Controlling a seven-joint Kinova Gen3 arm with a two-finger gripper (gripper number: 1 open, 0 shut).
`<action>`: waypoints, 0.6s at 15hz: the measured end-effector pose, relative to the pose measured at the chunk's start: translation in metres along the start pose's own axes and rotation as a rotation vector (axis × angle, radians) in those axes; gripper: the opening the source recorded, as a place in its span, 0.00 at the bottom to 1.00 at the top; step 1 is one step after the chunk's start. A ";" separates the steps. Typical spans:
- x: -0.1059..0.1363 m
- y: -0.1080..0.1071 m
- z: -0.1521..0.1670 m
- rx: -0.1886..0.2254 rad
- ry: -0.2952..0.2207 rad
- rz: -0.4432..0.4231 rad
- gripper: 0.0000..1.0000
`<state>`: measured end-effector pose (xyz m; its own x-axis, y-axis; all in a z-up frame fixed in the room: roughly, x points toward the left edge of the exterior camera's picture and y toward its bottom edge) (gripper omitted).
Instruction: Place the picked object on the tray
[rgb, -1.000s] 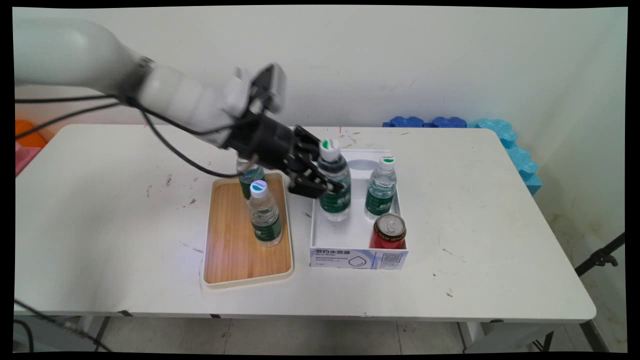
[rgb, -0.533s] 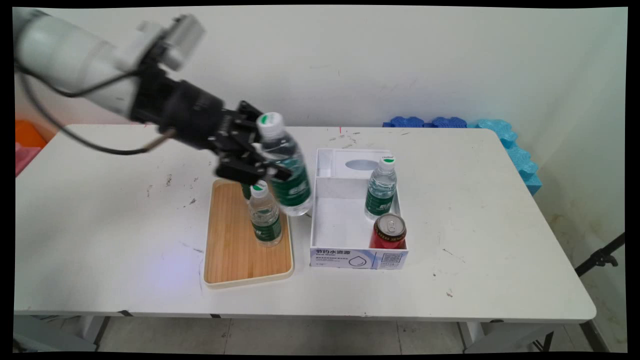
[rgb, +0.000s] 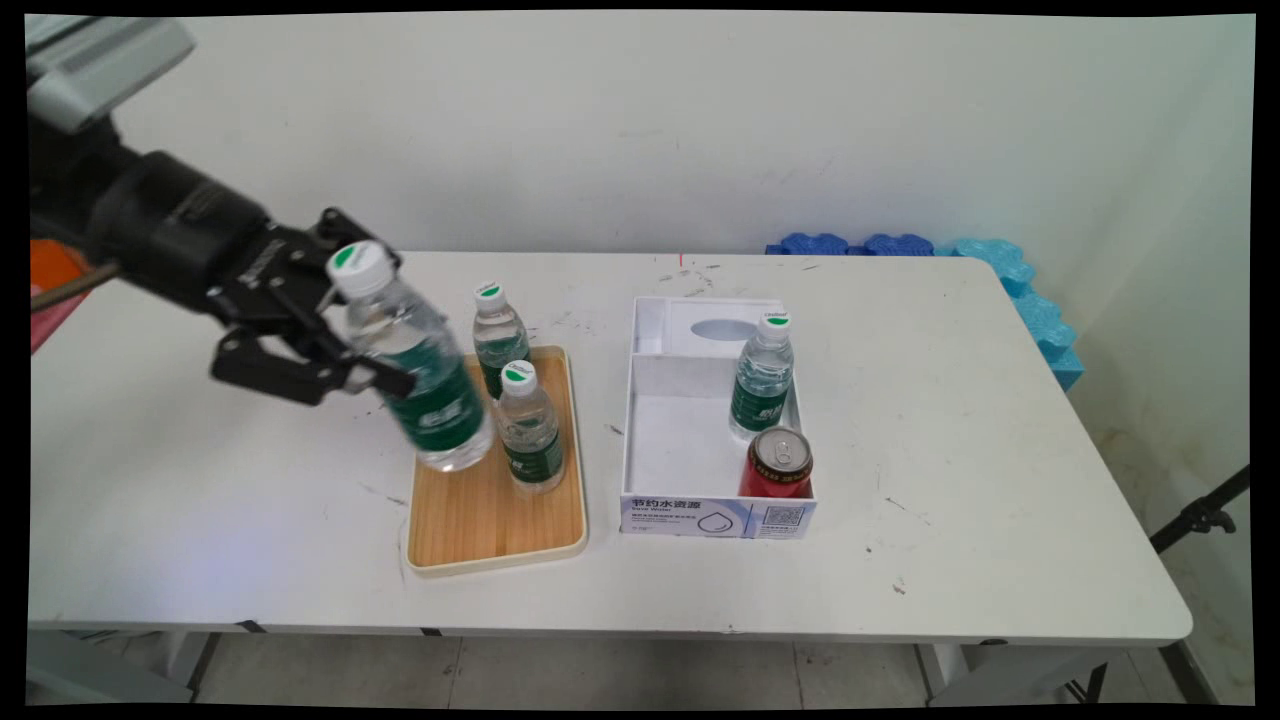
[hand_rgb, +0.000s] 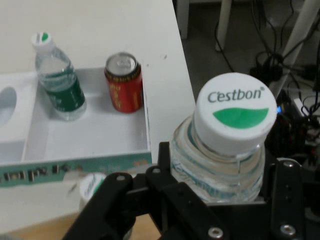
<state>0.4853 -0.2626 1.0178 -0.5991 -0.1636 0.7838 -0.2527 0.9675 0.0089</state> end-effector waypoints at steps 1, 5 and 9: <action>-0.009 0.001 -0.005 -0.003 -0.011 0.003 0.00; -0.043 0.001 -0.009 0.001 -0.040 0.020 0.00; -0.070 -0.008 0.003 0.016 -0.047 0.055 0.00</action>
<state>0.5272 -0.2590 0.9612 -0.6476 -0.1191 0.7526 -0.2297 0.9723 -0.0438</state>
